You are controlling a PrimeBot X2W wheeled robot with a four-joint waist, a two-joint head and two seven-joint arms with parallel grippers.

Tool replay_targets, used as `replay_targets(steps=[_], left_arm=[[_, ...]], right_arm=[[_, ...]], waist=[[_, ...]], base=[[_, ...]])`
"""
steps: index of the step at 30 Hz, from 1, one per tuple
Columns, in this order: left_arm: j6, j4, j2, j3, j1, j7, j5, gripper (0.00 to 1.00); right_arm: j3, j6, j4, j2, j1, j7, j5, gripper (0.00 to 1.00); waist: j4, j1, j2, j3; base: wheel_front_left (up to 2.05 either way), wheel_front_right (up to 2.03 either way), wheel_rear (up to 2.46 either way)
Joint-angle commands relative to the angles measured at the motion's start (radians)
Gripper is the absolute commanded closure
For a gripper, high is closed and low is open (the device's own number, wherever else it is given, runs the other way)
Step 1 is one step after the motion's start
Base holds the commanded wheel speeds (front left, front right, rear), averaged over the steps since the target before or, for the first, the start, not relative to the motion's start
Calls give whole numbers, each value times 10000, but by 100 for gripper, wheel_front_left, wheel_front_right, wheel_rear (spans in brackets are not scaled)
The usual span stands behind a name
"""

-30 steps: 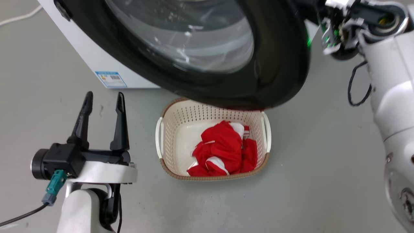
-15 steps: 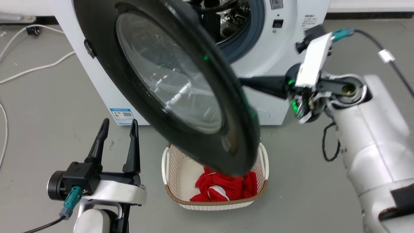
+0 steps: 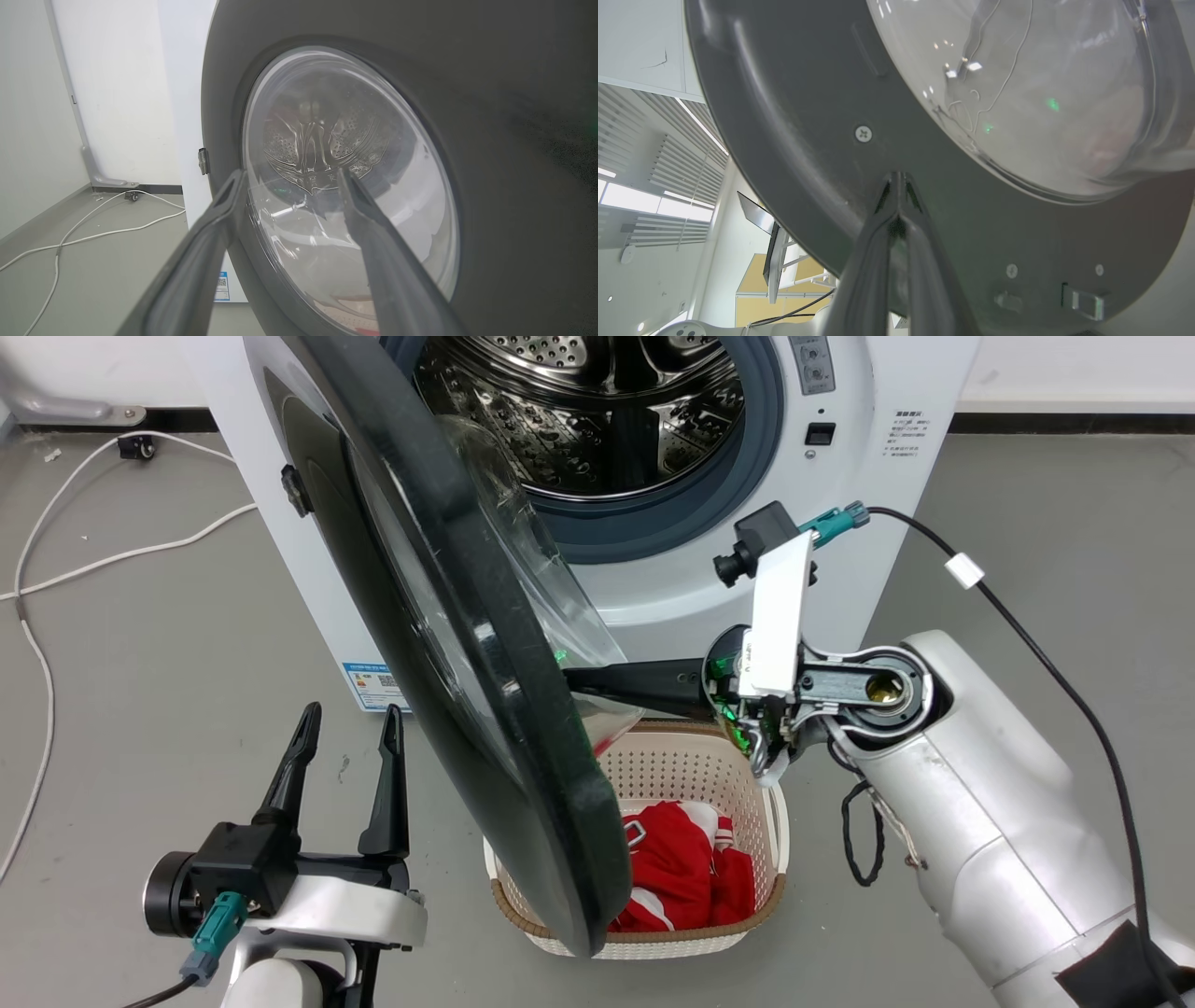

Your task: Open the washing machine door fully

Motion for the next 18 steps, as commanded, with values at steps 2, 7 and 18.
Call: replay_targets(steps=[2,7,18], left_arm=[[-24,21,-16,30,118,-25,13,0],[-22,48,-26,69,157,-23,-12,0],[50,87,-29,233,404,-23,-103,0]], right_arm=[[415,0,-139,58,43,-698,423,100],[204,0,-21,49,-23,-1763,508,100],[-1479,0,-1086,-800,1262,-5419,400,100]], waist=[[18,2,0,15],[-19,2,0,-33],[-288,2,0,-303]], base=[[0,0,0],[0,0,0],[0,0,0]])
